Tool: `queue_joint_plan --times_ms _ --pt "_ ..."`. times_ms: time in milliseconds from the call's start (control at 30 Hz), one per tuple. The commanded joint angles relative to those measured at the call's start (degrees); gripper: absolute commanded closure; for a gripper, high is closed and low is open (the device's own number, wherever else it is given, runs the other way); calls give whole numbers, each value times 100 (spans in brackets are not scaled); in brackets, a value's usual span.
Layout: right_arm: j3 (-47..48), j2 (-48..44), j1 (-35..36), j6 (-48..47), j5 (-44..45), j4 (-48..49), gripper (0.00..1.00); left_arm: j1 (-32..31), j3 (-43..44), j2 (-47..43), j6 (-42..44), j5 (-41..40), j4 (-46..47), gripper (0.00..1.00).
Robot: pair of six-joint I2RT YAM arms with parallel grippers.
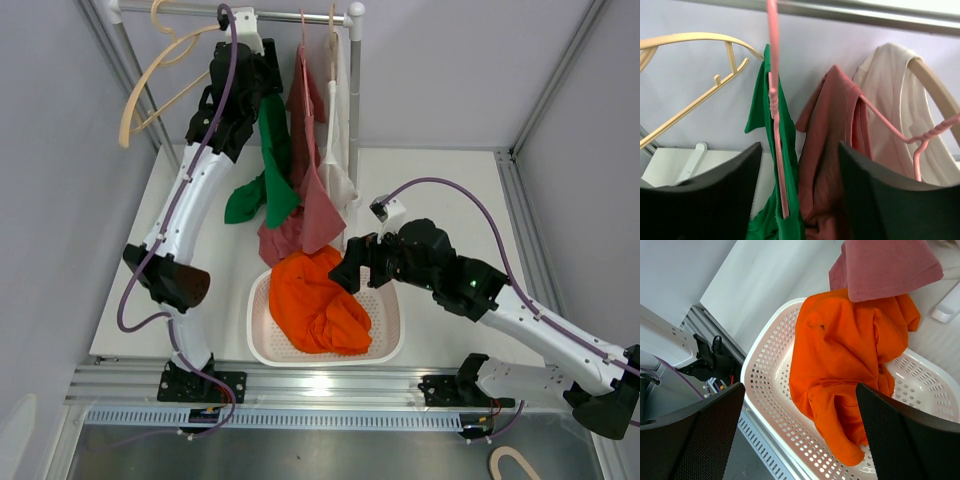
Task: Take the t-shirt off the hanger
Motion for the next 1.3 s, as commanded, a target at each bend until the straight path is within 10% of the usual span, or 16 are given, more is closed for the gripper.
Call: queue_joint_plan --times_ms 0,300,500,933,1267 --pt "5 -126 23 41 33 128 2 13 255 56 154 -263 251 39" --pt "-4 -126 14 41 77 101 2 13 430 294 233 -210 349 51" --pt "-13 -143 14 33 112 110 2 13 598 496 242 -297 269 99" --pt "-30 -38 14 -11 24 295 2 13 1091 -373 796 -544 515 99" --pt "460 190 14 -327 -134 540 2 -4 -1483 -2288 -117 -1132 226 99"
